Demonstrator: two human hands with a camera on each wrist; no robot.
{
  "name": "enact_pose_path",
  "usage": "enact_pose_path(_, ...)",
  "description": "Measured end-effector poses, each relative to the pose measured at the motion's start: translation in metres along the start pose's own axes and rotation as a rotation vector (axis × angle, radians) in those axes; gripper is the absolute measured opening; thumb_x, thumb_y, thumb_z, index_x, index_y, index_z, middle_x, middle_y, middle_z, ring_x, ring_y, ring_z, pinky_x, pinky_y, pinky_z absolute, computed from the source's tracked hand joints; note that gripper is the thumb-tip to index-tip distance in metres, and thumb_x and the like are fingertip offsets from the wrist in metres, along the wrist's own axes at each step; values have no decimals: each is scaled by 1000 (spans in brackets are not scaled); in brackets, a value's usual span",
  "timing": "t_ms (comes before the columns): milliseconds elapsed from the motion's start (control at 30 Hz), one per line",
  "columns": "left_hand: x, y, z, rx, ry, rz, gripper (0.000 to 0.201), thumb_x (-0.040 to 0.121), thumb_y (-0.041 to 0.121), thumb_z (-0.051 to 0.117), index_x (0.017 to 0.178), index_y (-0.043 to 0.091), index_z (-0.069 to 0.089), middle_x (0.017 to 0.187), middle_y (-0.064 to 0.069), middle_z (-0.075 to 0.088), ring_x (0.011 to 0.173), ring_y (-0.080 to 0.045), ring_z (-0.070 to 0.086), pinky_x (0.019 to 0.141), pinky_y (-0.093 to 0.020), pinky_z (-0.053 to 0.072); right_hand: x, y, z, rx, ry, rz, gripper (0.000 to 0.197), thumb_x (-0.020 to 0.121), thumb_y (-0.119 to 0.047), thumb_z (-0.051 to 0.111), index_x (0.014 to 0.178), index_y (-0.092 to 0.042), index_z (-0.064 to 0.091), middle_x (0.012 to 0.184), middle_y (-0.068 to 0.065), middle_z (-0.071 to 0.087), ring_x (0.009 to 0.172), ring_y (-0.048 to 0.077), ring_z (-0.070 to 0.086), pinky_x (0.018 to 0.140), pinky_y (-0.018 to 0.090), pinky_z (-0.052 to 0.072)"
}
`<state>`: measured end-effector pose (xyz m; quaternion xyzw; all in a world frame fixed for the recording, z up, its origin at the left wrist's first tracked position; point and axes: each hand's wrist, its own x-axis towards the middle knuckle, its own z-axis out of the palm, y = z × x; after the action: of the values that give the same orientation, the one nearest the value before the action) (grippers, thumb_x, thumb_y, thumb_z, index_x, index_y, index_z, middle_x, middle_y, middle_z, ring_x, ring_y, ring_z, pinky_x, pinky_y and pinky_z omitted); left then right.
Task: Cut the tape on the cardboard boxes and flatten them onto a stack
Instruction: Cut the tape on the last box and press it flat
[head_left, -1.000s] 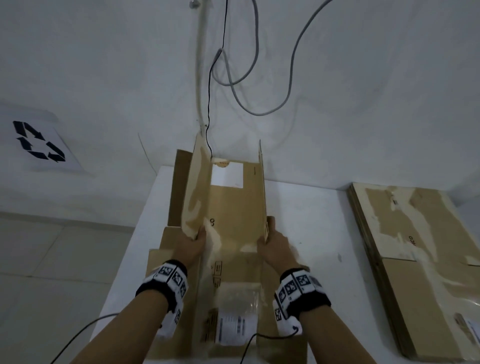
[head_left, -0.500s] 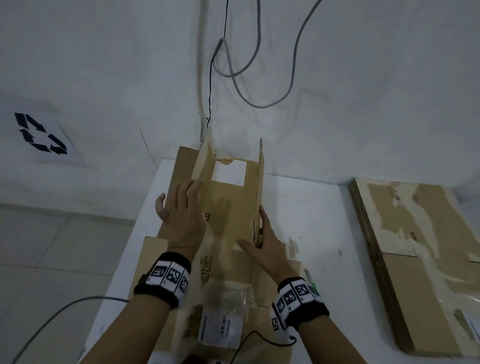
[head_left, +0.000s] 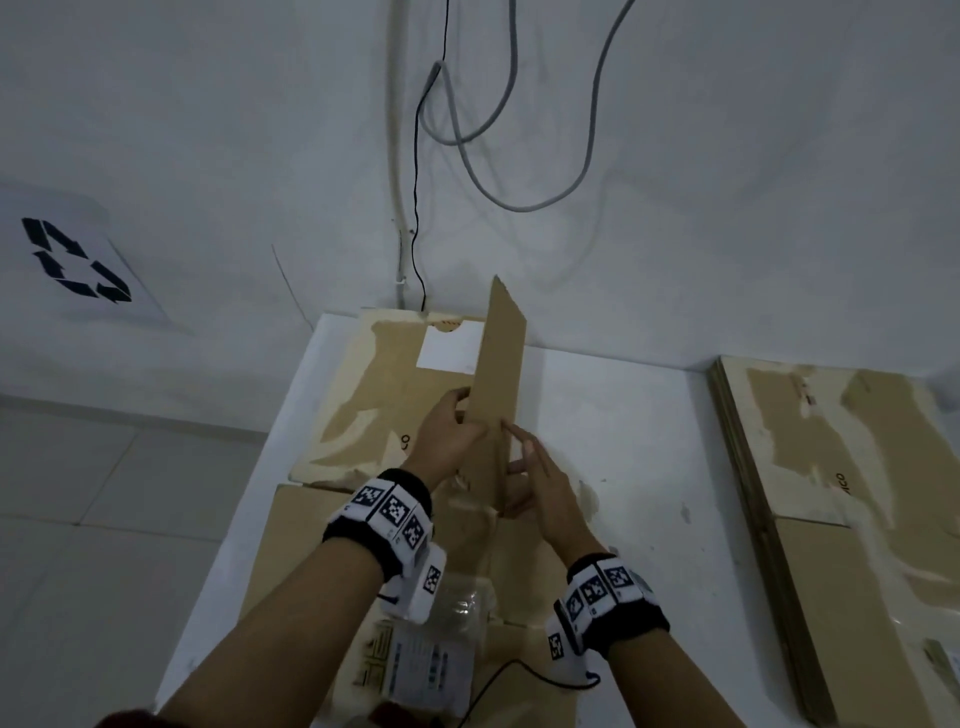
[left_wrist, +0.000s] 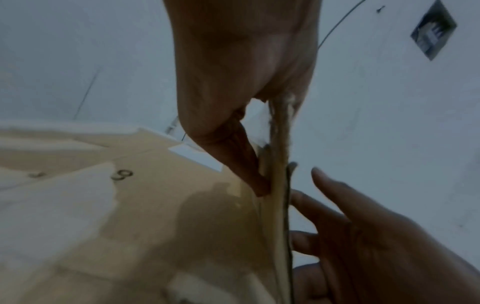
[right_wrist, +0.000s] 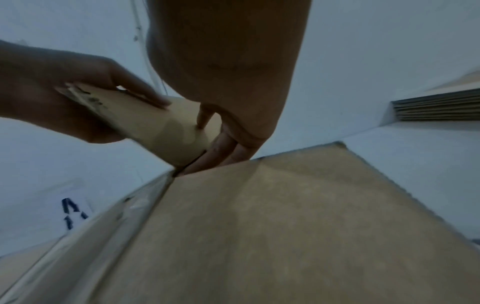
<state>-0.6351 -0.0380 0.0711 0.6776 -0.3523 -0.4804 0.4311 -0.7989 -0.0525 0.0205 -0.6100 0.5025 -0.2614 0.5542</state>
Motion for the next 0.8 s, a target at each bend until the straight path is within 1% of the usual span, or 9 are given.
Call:
enact_pose_path(33,1,0,-4,-61,-8,-7,48,91,9,58,137,13,43,111,-1,62,91,-14,61,73,-25,51,9,-1,-5,10,49,-12,29,103,-50,34,125,-47,52,99,9,69,78,21,67,67,42,59)
enact_pose_path(100,0,-1,-16,-192,-43,-43,49,91,6,58,136,13,42,107,0,62,89,-17,64,67,-26,54,35,-3,-16,60,145,19,25,106,-39,34,121,-30,51,100,17,70,73,26,68,67,39,56)
enact_pose_path(200,-5,-8,-36,-372,-68,-98,44,85,9,63,127,13,51,110,-9,66,90,-27,67,67,-35,56,89,-11,-27,191,110,295,50,105,-48,29,135,-14,47,134,18,55,108,32,60,93,40,47)
enact_pose_path(267,-8,-11,-45,-437,-64,-135,35,85,10,62,119,15,57,102,-10,69,83,-26,68,64,-35,56,114,-16,-27,241,-13,507,72,100,-62,19,142,-10,45,144,18,45,127,35,49,104,42,40)
enact_pose_path(367,-8,-16,-54,-505,-39,-184,19,89,8,56,105,17,61,85,-5,72,71,-20,69,59,-32,54,125,-14,-13,166,-233,732,100,85,-81,1,138,-11,50,142,22,49,114,36,55,87,38,46)
enact_pose_path(467,-8,-23,-59,-541,-38,-231,18,81,14,64,99,16,63,78,-3,72,70,-21,67,60,-31,53,127,-1,10,154,-267,809,115,79,-87,3,146,-1,40,144,23,47,123,38,53,100,42,42)
enact_pose_path(567,-10,-32,-60,-604,-28,-292,25,79,18,65,103,12,62,86,-10,70,76,-27,66,62,-34,54,128,2,17,240,-276,806,111,85,-83,9,146,5,37,147,24,44,134,34,45,111,42,36)
enact_pose_path(633,-10,-36,-61,-646,-21,-313,20,86,15,58,105,10,62,86,-11,70,74,-28,66,61,-33,54,127,2,12,305,-284,835,107,87,-81,18,147,8,31,145,22,46,130,32,48,106,39,42)
enact_pose_path(800,-6,-36,-62,-650,-34,-296,20,85,13,58,105,12,62,85,-11,71,71,-27,67,65,-35,56,117,-3,2,323,-281,785,77,98,-58,39,141,6,38,114,26,63,87,30,67,54,30,56)
